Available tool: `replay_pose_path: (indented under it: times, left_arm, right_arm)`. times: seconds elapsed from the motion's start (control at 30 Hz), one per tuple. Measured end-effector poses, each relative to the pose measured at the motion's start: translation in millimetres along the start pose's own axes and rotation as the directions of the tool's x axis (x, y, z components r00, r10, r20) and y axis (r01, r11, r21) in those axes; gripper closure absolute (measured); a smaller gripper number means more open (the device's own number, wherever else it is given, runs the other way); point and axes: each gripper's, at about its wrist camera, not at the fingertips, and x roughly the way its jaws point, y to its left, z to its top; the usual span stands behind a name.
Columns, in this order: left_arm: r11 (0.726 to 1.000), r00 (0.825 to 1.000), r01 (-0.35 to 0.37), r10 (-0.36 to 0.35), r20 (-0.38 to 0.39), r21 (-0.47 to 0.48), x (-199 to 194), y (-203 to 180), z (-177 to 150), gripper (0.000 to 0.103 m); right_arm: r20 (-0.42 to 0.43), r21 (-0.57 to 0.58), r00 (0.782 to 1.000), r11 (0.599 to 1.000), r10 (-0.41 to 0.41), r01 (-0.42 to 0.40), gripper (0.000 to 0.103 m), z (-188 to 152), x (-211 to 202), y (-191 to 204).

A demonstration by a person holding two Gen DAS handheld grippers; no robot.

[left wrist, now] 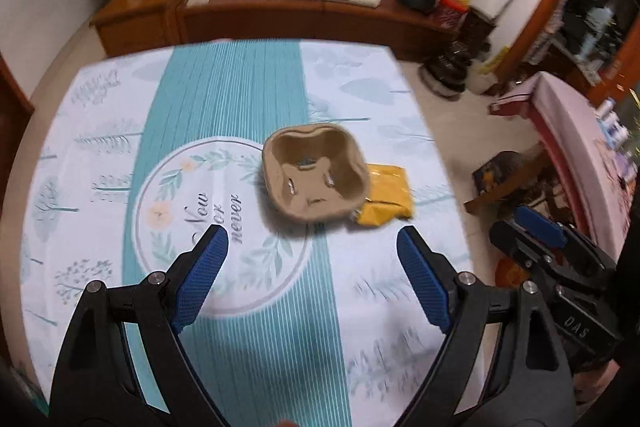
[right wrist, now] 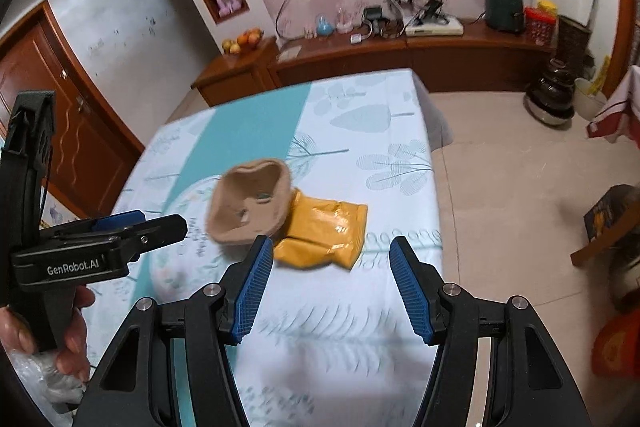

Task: Collect trash
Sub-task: 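Grasp the yellow packets with the right gripper while the left grasps the cardboard cup holder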

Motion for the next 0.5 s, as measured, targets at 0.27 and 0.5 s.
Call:
replay_pose_path:
  times: [0.27, 0.5]
  left_arm:
    - [0.992, 0.987, -0.023, 0.002, -0.164, -0.125, 101, 33, 13, 0.019]
    - [0.976, 0.971, -0.026, -0.027, -0.236, -0.218, 152, 52, 17, 0.047]
  right_arm:
    - [-0.103, -0.120, 0.994, 0.992, 0.034, -0.047, 0.042, 7, 86, 0]
    - [-0.149, -0.226, 0.988, 0.971, 0.051, -0.084, 0.041, 13, 124, 4]
